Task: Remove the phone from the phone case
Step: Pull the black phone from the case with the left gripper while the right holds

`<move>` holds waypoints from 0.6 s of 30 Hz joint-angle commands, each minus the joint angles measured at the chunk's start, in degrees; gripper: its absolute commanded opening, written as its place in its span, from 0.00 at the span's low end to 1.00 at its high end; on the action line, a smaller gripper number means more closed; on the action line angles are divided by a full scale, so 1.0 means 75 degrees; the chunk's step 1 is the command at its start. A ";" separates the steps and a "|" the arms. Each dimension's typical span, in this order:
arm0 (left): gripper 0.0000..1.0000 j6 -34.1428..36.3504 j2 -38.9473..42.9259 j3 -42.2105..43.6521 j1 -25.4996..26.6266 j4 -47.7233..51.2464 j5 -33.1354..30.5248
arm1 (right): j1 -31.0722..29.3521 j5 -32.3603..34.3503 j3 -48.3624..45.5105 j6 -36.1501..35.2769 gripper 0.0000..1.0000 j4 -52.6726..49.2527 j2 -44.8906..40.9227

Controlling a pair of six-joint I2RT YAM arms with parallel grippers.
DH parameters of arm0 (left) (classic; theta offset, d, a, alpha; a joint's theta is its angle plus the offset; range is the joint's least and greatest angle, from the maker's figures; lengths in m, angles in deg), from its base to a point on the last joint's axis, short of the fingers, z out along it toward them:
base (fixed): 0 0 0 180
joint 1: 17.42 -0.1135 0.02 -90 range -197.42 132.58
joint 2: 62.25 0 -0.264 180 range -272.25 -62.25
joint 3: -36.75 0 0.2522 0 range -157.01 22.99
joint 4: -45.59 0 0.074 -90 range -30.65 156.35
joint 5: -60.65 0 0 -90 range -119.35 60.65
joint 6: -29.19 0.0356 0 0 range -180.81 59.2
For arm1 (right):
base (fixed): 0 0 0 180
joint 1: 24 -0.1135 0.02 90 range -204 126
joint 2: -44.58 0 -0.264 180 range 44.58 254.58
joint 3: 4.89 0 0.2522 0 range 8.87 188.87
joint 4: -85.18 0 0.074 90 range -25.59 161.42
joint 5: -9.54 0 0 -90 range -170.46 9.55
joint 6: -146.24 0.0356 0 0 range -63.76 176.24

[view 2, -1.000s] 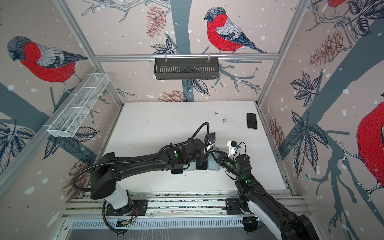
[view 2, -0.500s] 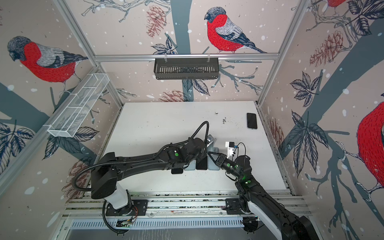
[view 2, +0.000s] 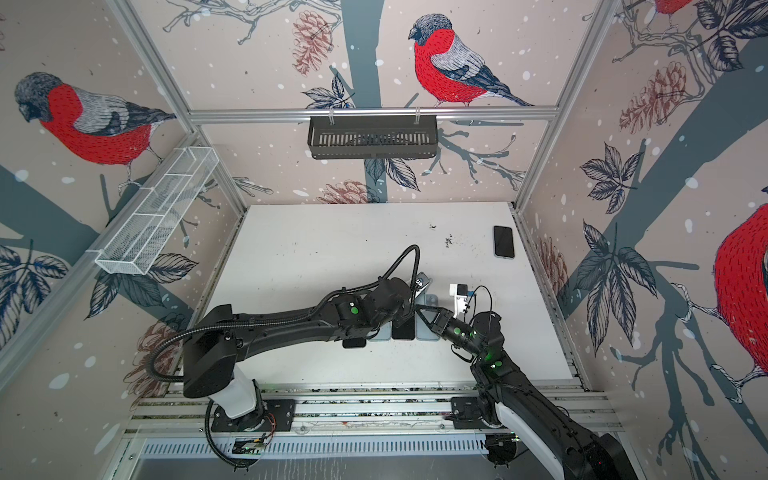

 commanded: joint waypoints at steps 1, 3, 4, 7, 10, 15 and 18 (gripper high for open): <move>0.04 0.0024 0.0252 0.0234 0.0018 -0.0507 -0.0039 | 0.0007 -0.0042 -0.0029 -0.0056 0.00 0.0474 -0.0019; 0.01 0.0185 0.0427 0.0407 0.0025 -0.0645 -0.0519 | 0.0003 0.0057 0.0013 -0.0120 0.00 0.0262 -0.0032; 0.00 0.0282 0.0516 0.0463 0.0016 -0.0671 -0.0804 | 0.0006 0.0120 0.0067 -0.0225 0.00 0.0020 -0.0043; 0.00 0.0798 0.1027 0.0767 0.0027 -0.0821 -0.1840 | 0.0025 0.0602 0.0149 -0.0468 0.00 -0.0756 -0.0032; 0.00 0.1679 0.1660 0.1406 0.0018 -0.1281 -0.2882 | 0.0159 0.1143 0.0045 -0.0360 0.00 -0.0859 0.0099; 0.00 0.2465 0.2490 0.2621 -0.0412 -0.1672 -0.3259 | 0.0150 0.1380 0.0289 -0.0120 0.00 -0.0499 0.0649; 0.00 0.2734 0.2529 0.2994 -0.0889 -0.1843 -0.3066 | -0.0022 0.1381 0.0733 -0.0064 0.00 -0.0247 0.1286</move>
